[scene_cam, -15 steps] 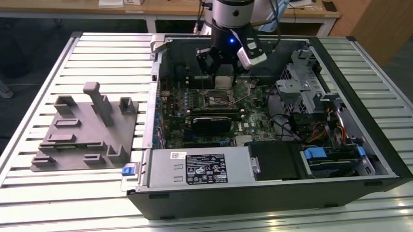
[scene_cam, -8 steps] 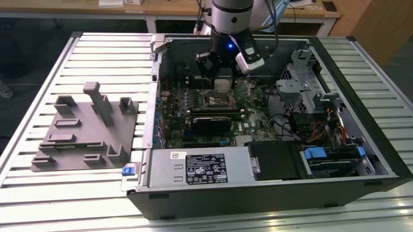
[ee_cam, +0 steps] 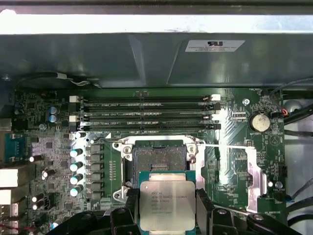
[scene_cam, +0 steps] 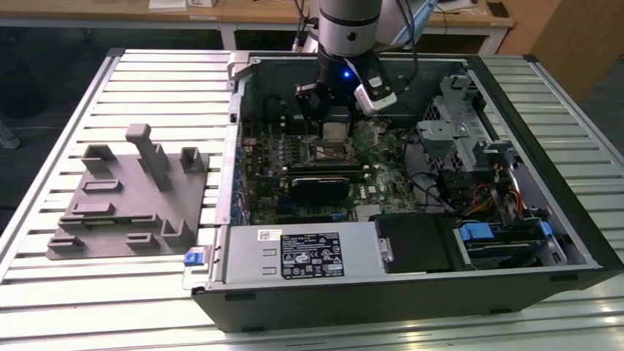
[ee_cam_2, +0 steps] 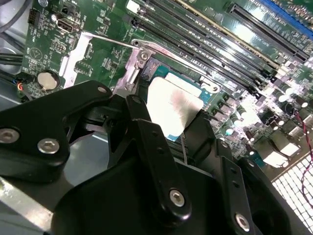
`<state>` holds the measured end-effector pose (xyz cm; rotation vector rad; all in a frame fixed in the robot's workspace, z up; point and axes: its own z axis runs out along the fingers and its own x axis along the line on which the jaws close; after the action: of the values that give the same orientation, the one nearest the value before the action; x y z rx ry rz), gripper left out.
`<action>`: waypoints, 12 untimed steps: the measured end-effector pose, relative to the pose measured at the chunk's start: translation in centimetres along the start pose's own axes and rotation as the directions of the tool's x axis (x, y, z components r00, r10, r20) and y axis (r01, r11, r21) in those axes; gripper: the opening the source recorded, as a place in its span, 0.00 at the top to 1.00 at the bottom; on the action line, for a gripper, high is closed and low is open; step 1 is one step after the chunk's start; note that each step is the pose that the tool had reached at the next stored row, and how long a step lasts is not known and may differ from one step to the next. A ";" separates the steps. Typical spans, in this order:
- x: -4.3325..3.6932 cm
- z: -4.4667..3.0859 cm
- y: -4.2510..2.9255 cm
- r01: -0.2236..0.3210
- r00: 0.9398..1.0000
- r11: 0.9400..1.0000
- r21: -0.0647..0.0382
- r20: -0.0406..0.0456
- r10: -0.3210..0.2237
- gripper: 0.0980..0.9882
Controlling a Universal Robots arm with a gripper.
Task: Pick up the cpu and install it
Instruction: 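Pick up the cpu and move it towards the insertion slot, then place the cpu into insertion slot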
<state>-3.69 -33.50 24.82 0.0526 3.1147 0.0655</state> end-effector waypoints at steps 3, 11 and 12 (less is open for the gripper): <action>0.00 0.04 0.00 0.000 1.000 1.000 0.000 0.000 0.000 0.50; 0.00 0.05 0.00 0.000 1.000 1.000 0.000 0.000 0.000 0.50; 0.00 0.06 0.00 0.000 1.000 1.000 -0.001 0.000 0.000 0.50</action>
<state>-3.69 -33.50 24.76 0.0529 3.1144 0.0667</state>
